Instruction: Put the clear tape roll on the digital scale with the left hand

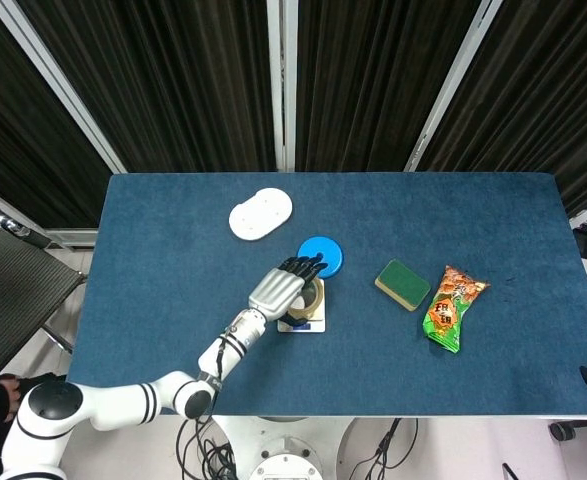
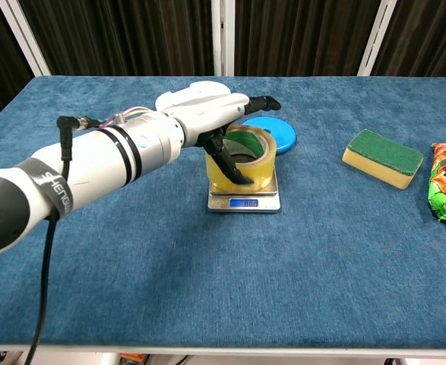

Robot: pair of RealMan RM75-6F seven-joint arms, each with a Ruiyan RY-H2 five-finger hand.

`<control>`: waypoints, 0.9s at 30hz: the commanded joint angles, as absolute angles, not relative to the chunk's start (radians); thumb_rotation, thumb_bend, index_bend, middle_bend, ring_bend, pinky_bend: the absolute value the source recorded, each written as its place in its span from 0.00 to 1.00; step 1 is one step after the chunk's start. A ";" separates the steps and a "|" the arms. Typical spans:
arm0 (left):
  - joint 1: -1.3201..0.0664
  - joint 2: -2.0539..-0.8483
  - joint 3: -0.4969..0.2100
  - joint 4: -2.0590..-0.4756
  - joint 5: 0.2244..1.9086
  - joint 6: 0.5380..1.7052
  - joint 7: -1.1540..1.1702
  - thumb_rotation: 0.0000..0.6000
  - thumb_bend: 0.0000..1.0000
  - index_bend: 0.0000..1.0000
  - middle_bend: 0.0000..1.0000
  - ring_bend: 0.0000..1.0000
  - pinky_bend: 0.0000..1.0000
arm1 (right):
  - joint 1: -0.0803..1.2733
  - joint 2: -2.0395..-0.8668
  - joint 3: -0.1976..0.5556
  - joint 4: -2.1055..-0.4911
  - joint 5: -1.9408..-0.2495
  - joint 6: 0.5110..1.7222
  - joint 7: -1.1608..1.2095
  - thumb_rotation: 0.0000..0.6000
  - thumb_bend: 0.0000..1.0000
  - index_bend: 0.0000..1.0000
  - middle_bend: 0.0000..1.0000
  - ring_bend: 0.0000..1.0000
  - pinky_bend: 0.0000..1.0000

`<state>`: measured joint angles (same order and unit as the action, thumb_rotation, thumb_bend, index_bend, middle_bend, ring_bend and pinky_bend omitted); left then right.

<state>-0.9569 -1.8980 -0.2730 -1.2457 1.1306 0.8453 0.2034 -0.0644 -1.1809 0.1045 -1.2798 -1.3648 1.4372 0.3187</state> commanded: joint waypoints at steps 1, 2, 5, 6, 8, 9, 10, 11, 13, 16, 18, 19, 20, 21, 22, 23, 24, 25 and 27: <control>-0.952 -1.880 -0.265 -1.264 1.137 0.844 0.198 1.00 0.19 0.00 0.00 0.00 0.06 | -0.065 -1.181 0.104 -1.282 -1.366 1.439 0.315 1.00 0.13 0.00 0.00 0.00 0.00; -0.950 -1.874 -0.263 -1.272 1.136 0.844 0.199 1.00 0.18 0.00 0.00 0.00 0.06 | -0.065 -1.181 0.104 -1.283 -1.366 1.440 0.314 1.00 0.13 0.00 0.00 0.00 0.00; -0.931 -1.840 -0.254 -1.324 1.137 0.863 0.208 1.00 0.18 0.00 0.00 0.00 0.04 | -0.067 -1.179 0.105 -1.287 -1.364 1.444 0.314 1.00 0.13 0.00 0.00 0.00 0.00; -0.922 -1.823 -0.249 -1.350 1.140 0.874 0.216 1.00 0.17 0.00 0.00 0.00 0.04 | -0.068 -1.178 0.106 -1.287 -1.363 1.445 0.314 1.00 0.13 0.00 0.00 0.00 0.00; -0.891 -1.760 -0.230 -1.436 1.142 0.911 0.254 1.00 0.16 0.00 0.00 0.00 0.02 | -0.070 -1.176 0.107 -1.288 -1.362 1.448 0.316 1.00 0.13 0.00 0.00 0.00 0.00; -0.872 -1.725 -0.220 -1.484 1.137 0.931 0.277 1.00 0.16 0.00 0.00 0.00 0.02 | -0.070 -1.175 0.108 -1.289 -1.362 1.450 0.316 1.00 0.13 0.00 0.00 0.00 0.00; -0.840 -1.673 -0.204 -1.552 1.132 0.970 0.311 1.00 0.16 0.00 0.00 0.00 0.02 | -0.071 -1.175 0.108 -1.290 -1.364 1.454 0.317 1.00 0.13 0.00 0.00 0.00 0.00; -0.812 -1.636 -0.189 -1.601 1.133 1.010 0.335 1.00 0.16 0.00 0.00 0.00 0.02 | -0.072 -1.175 0.108 -1.290 -1.367 1.460 0.317 1.00 0.13 0.00 0.00 0.00 0.00; -0.738 -1.548 -0.139 -1.698 1.161 1.108 0.377 1.00 0.16 0.00 0.00 0.00 0.02 | -0.074 -1.179 0.106 -1.289 -1.379 1.476 0.311 1.00 0.13 0.00 0.00 0.00 0.00; -0.622 -1.440 -0.048 -1.767 1.254 1.254 0.384 1.00 0.16 0.00 0.00 0.00 0.02 | -0.076 -1.193 0.102 -1.284 -1.407 1.509 0.295 1.00 0.13 0.00 0.00 0.00 0.00; -0.550 -1.395 0.012 -1.766 1.324 1.343 0.371 1.00 0.16 0.00 0.00 0.00 0.02 | -0.076 -1.202 0.100 -1.282 -1.421 1.525 0.287 1.00 0.13 0.00 0.00 0.00 0.00; -0.504 -1.375 0.049 -1.748 1.367 1.400 0.361 1.00 0.16 0.00 0.00 0.00 0.02 | -0.075 -1.208 0.099 -1.283 -1.429 1.534 0.283 1.00 0.13 0.00 0.00 0.00 0.00; -0.472 -1.364 0.074 -1.729 1.396 1.440 0.353 1.00 0.16 0.00 0.00 0.00 0.02 | -0.075 -1.212 0.098 -1.284 -1.434 1.540 0.279 1.00 0.13 0.00 0.00 0.00 0.00; -0.441 -1.355 0.096 -1.706 1.420 1.475 0.347 1.00 0.16 0.00 0.00 0.00 0.02 | -0.073 -1.215 0.097 -1.285 -1.439 1.542 0.275 1.00 0.13 0.00 0.00 0.00 0.00; -0.403 -1.346 0.121 -1.674 1.445 1.514 0.343 1.00 0.16 0.00 0.00 0.00 0.02 | -0.072 -1.217 0.094 -1.288 -1.445 1.544 0.267 1.00 0.13 0.00 0.00 0.00 0.00; -0.379 -1.340 0.137 -1.651 1.456 1.536 0.344 1.00 0.16 0.00 0.00 0.00 0.02 | -0.071 -1.218 0.092 -1.291 -1.449 1.544 0.259 1.00 0.13 0.00 0.00 0.00 0.00; -0.357 -1.334 0.150 -1.633 1.464 1.553 0.343 1.00 0.16 0.00 0.00 0.00 0.03 | -0.069 -1.218 0.090 -1.295 -1.452 1.543 0.251 1.00 0.13 0.00 0.00 0.00 0.00; -0.331 -1.327 0.162 -1.614 1.470 1.570 0.337 1.00 0.16 0.00 0.00 0.00 0.03 | -0.069 -1.218 0.086 -1.301 -1.456 1.544 0.239 1.00 0.13 0.00 0.00 0.00 0.00; -0.297 -1.319 0.173 -1.592 1.476 1.591 0.309 1.00 0.16 0.00 0.00 0.00 0.04 | -0.069 -1.220 0.082 -1.310 -1.464 1.549 0.225 1.00 0.13 0.00 0.00 0.00 0.00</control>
<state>-0.3468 -1.3516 0.1402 -1.6335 1.4422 1.5521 0.3338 -0.0697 -1.2182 0.0857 -1.3039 -1.4585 1.5460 0.2320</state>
